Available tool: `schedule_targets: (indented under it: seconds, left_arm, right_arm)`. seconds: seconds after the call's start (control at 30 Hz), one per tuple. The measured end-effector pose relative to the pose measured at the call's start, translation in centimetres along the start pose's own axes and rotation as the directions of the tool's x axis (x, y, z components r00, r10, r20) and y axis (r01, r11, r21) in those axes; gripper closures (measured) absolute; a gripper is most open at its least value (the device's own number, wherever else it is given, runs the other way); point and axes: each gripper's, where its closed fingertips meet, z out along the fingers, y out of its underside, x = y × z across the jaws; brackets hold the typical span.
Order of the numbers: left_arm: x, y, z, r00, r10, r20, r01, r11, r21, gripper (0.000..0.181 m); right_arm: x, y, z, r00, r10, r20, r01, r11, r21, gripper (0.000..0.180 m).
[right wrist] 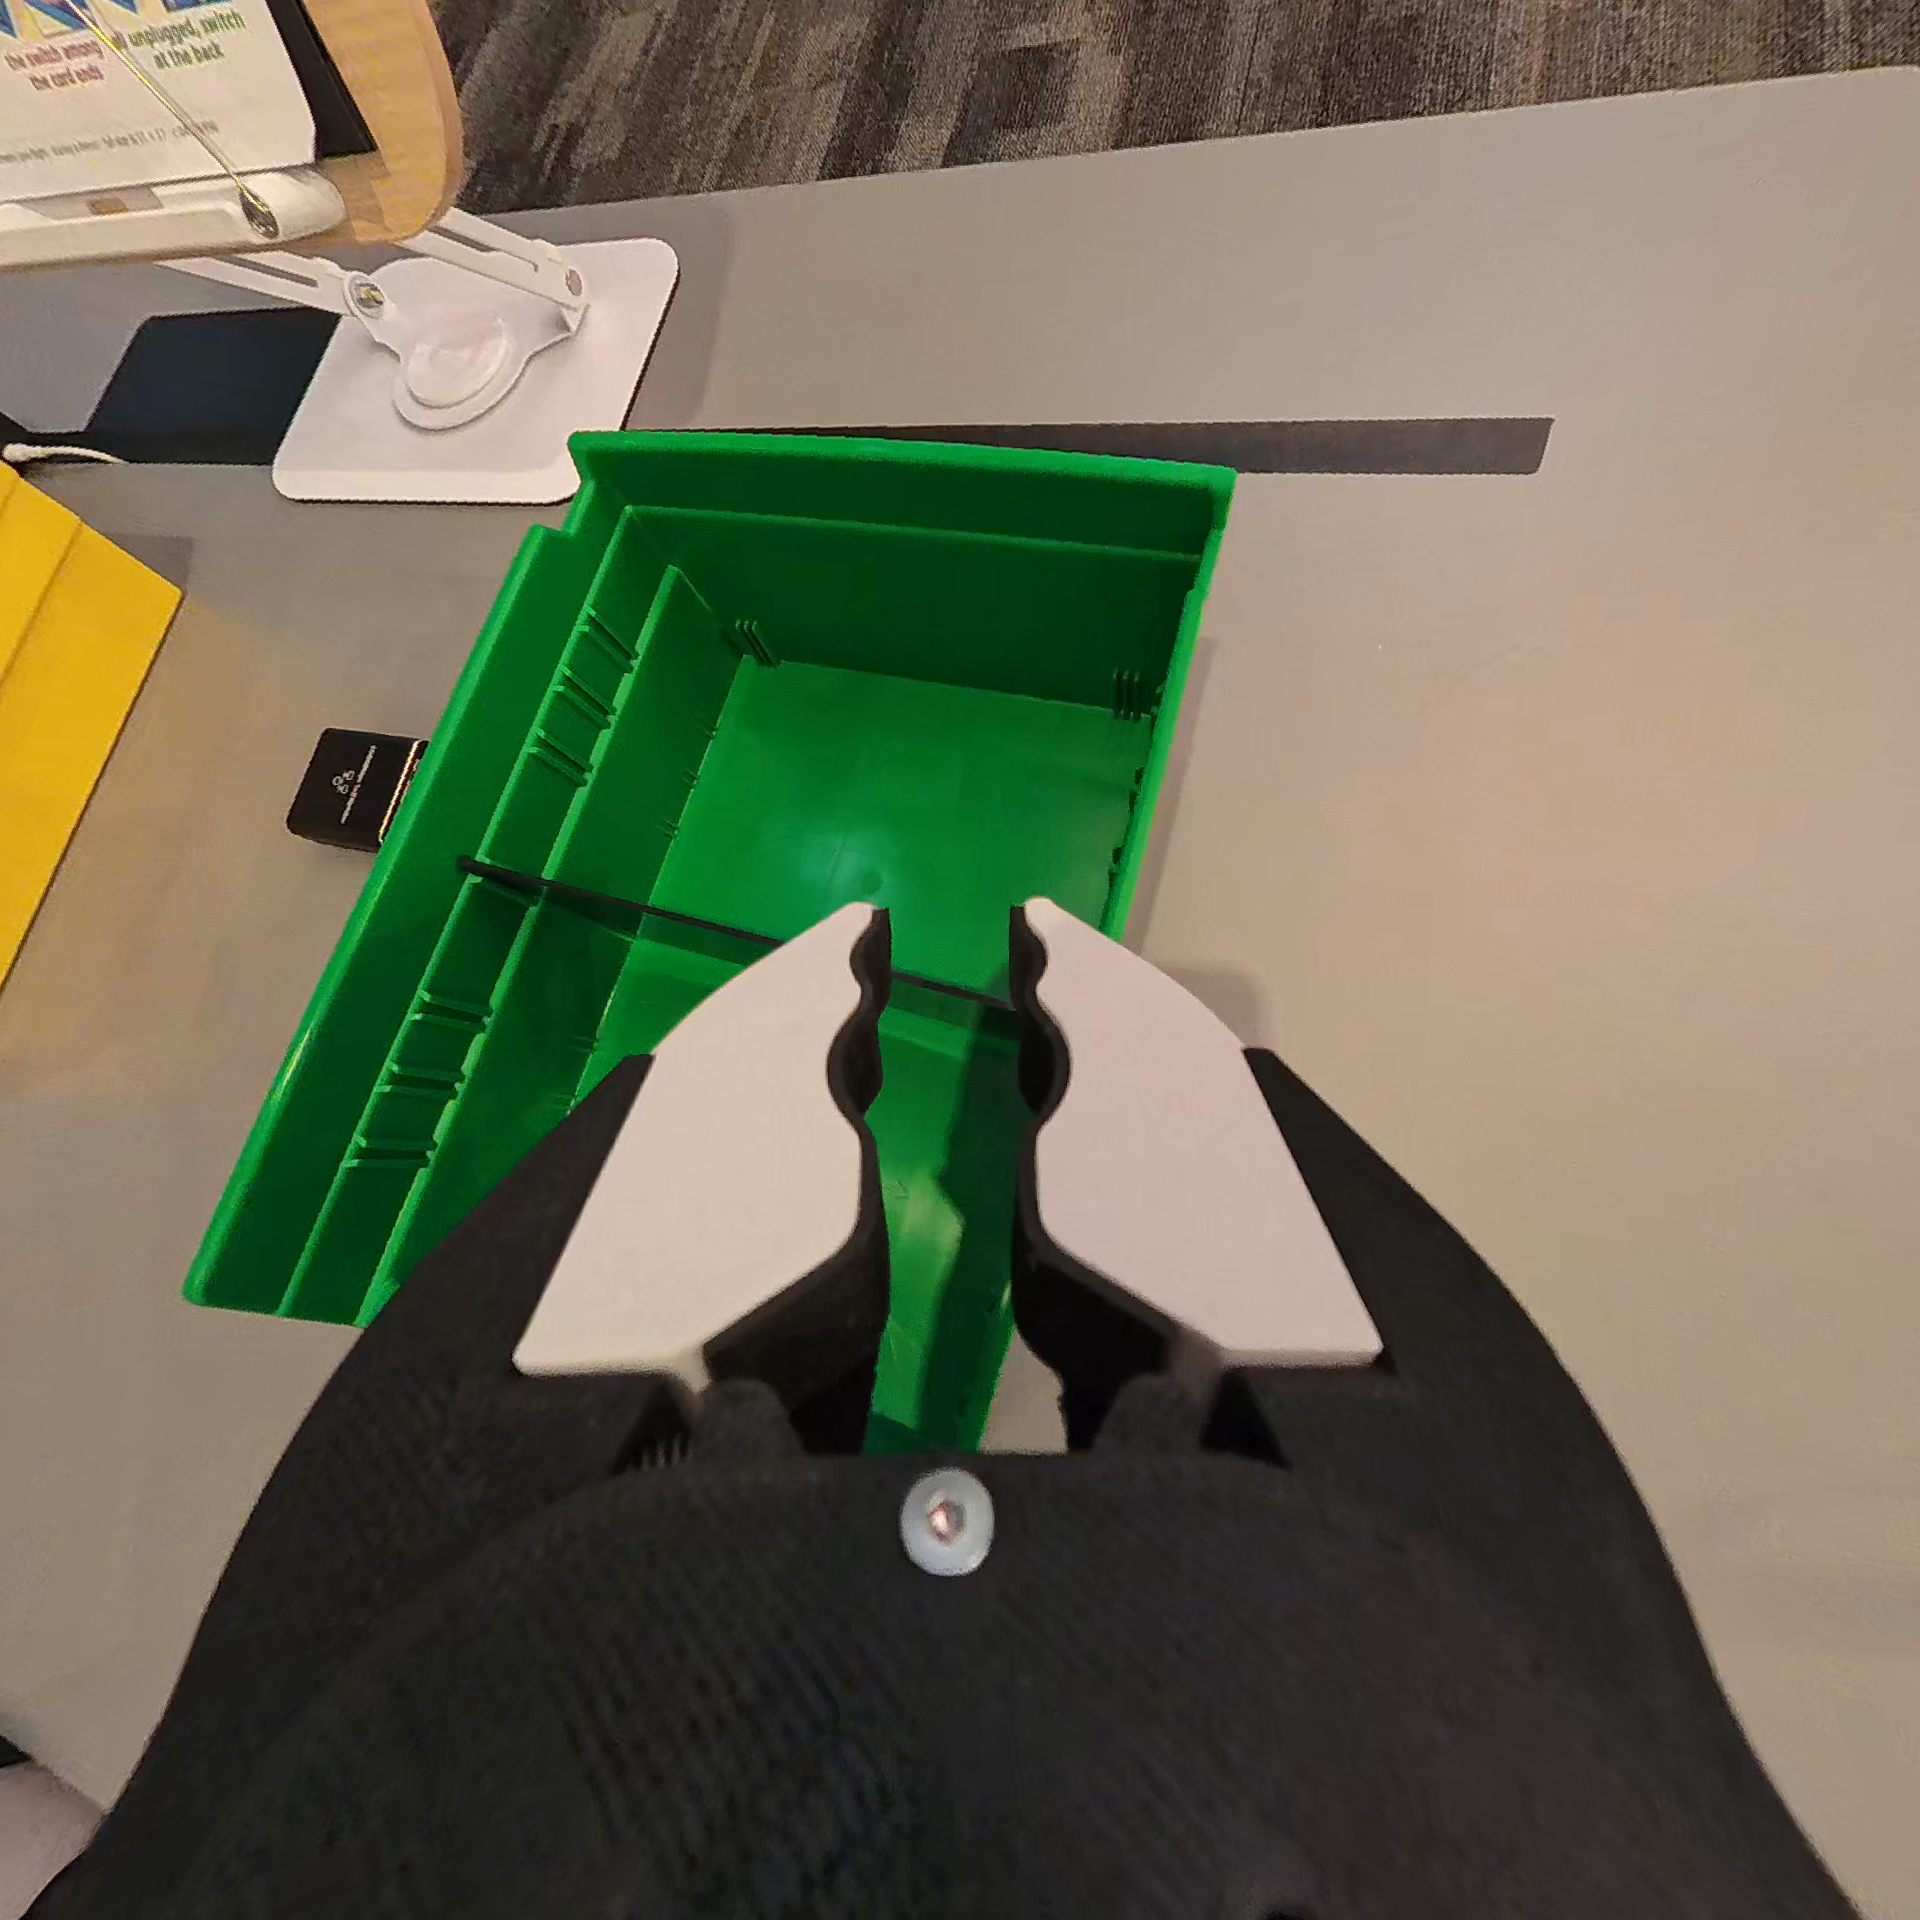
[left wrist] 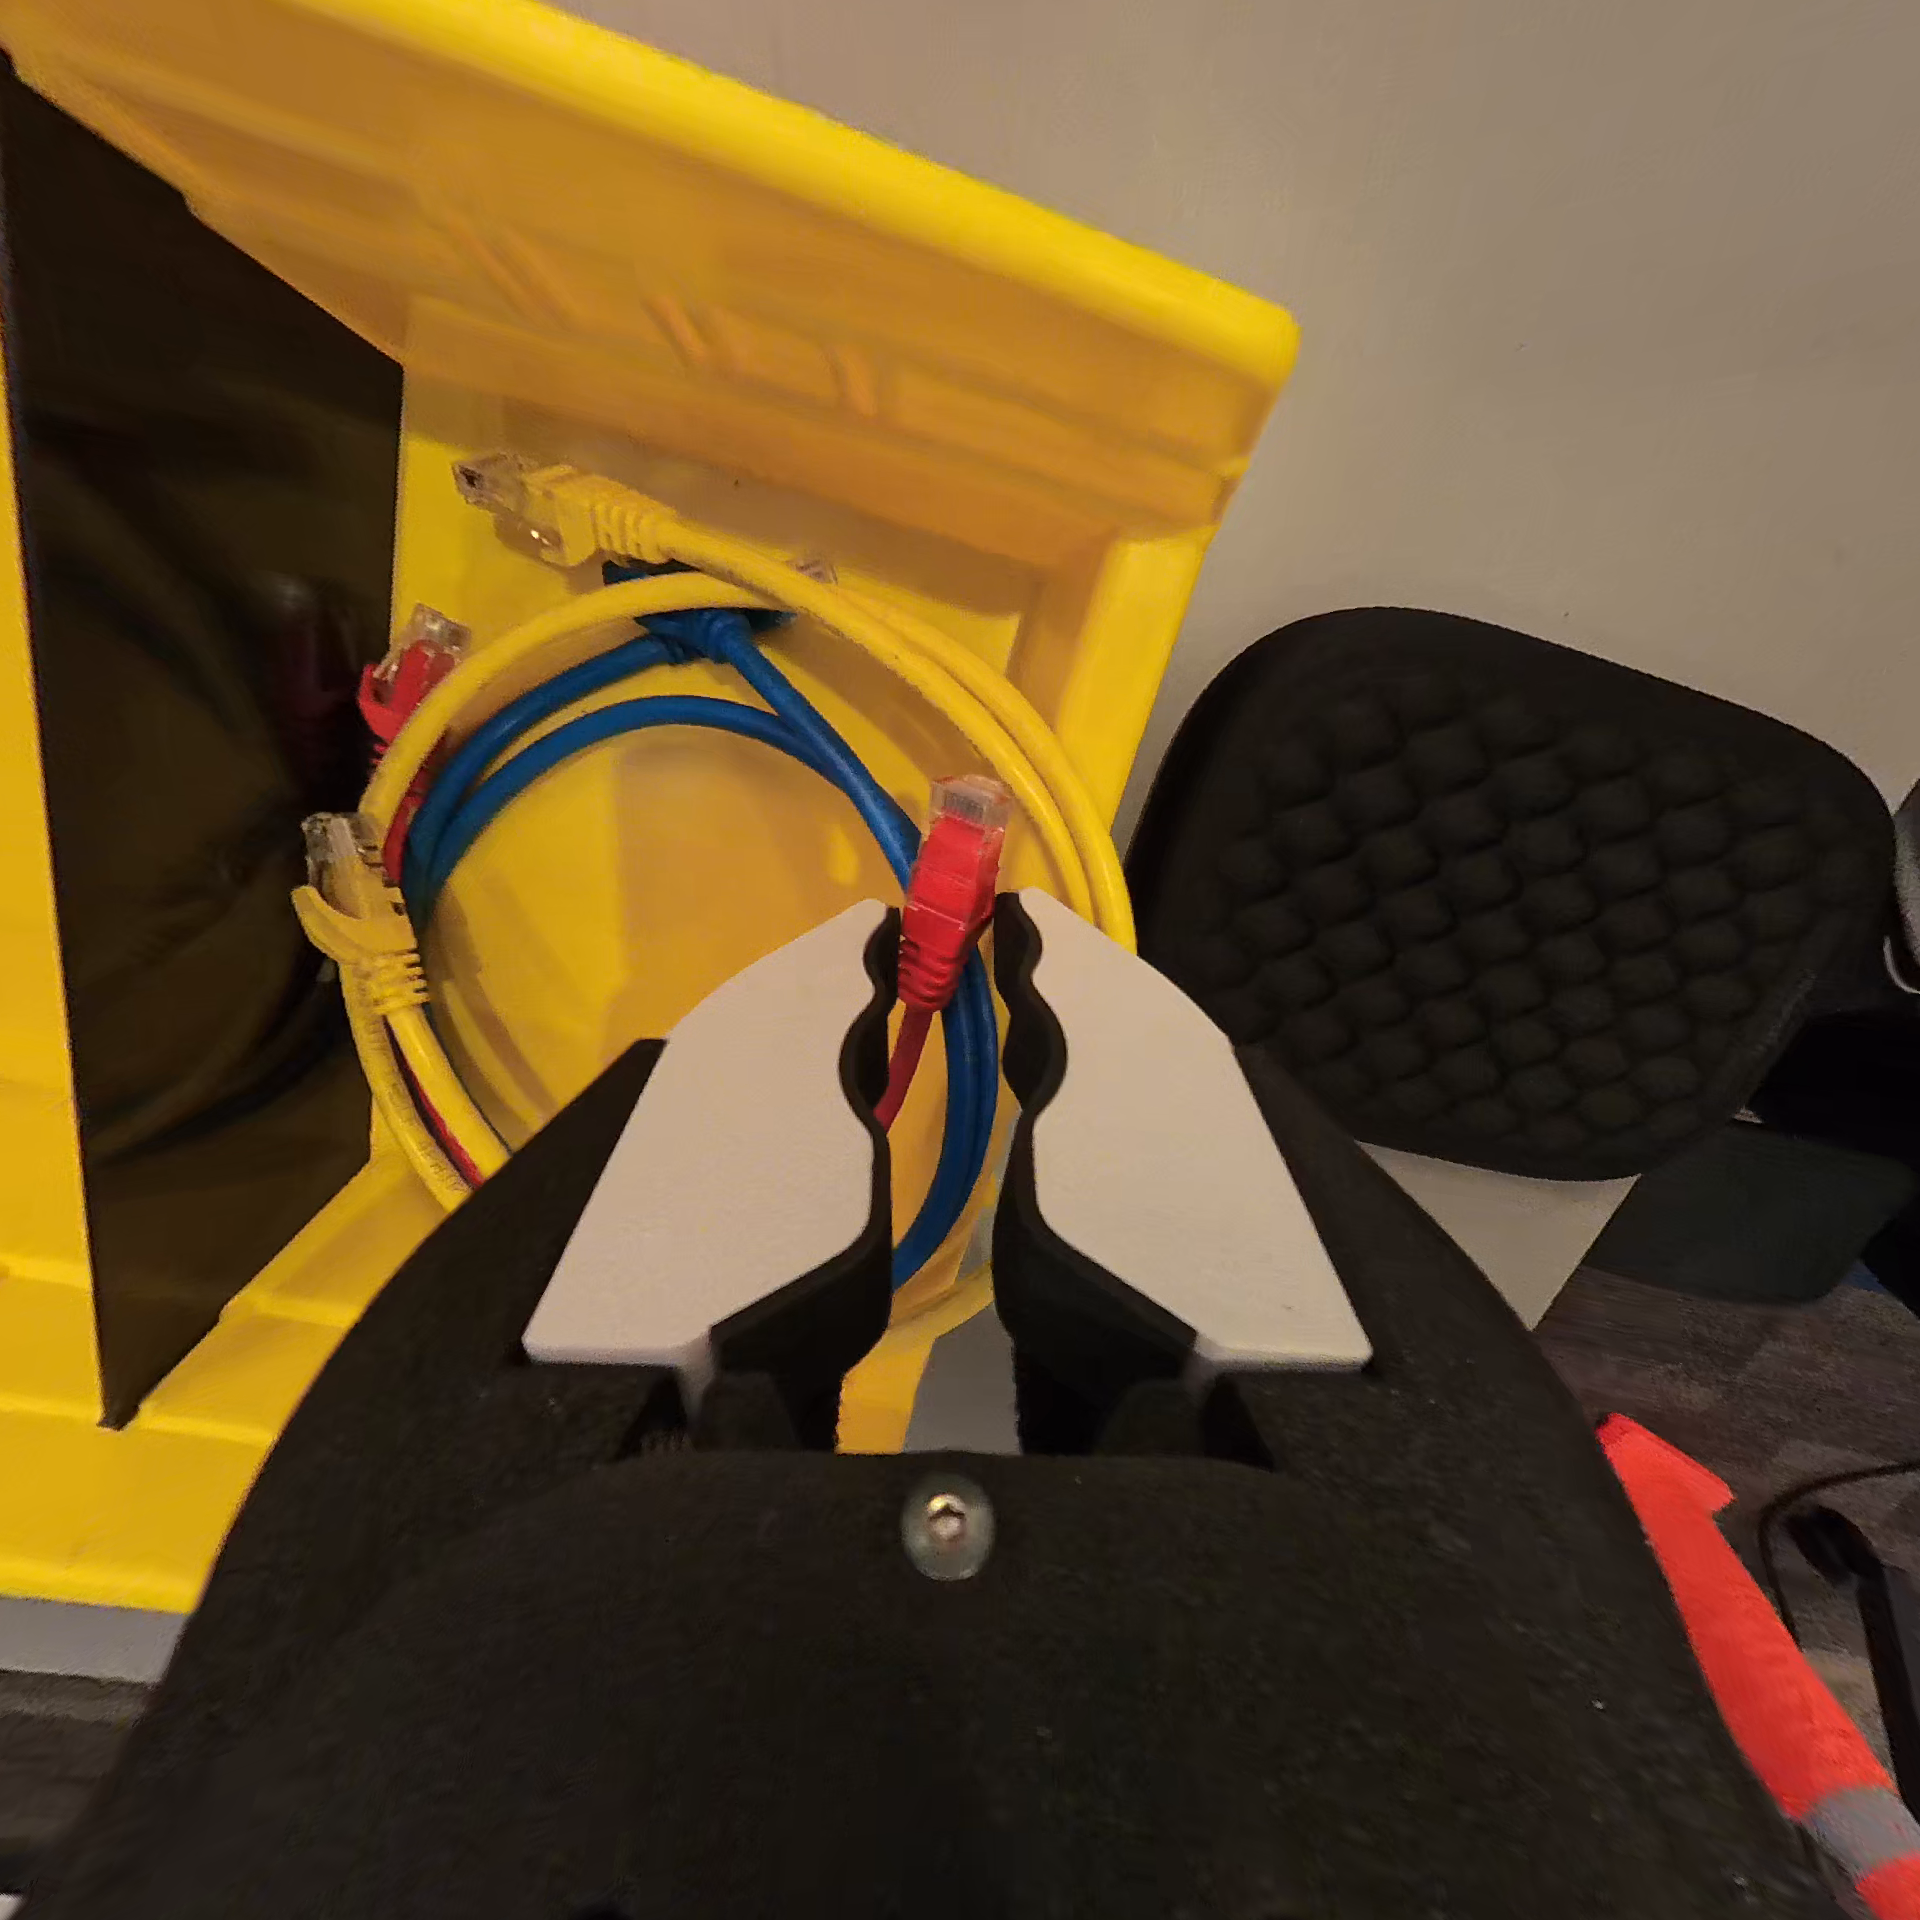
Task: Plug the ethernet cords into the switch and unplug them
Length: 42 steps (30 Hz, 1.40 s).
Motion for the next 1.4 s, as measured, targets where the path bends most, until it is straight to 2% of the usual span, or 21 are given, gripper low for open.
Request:
schedule_targets:
  seconds: [0.23,0.57,0.67,0.97,1.27,1.4]
  left_arm:
    - [-0.5,-0.1,-0.5,1.000,-0.002,0.029,0.002,1.000,-0.015,0.165]
    - [-1.7,-3.6,-10.7,0.988,-0.066,0.137,0.042,0.984,0.171,0.164]
    - [-1.7,-3.7,-13.3,0.982,-0.091,0.168,0.063,0.984,0.167,0.165]
    - [1.0,1.6,-15.6,0.980,-0.118,0.163,0.133,0.988,-0.081,0.167]
    - [1.5,5.7,-18.4,0.953,-0.236,0.191,0.238,0.971,0.008,0.167]
    - [1.3,5.7,-19.7,0.942,-0.263,0.207,0.254,0.965,0.067,0.167]
  right_arm:
    - [-0.3,0.0,0.1,1.000,-0.015,0.011,0.015,1.000,-0.003,0.157]
    - [-0.4,0.0,0.0,1.000,-0.021,0.018,0.021,1.000,0.002,0.157]
    - [-0.3,0.1,-0.1,1.000,-0.017,0.021,0.017,1.000,0.004,0.157]
    - [-0.2,0.2,-0.1,0.999,-0.017,0.028,0.017,1.000,0.004,0.157]
    - [-0.1,0.4,-0.1,0.999,-0.011,0.037,0.011,1.000,0.003,0.157]
    - [-0.2,0.4,0.0,0.999,-0.012,0.038,0.012,1.000,-0.001,0.157]
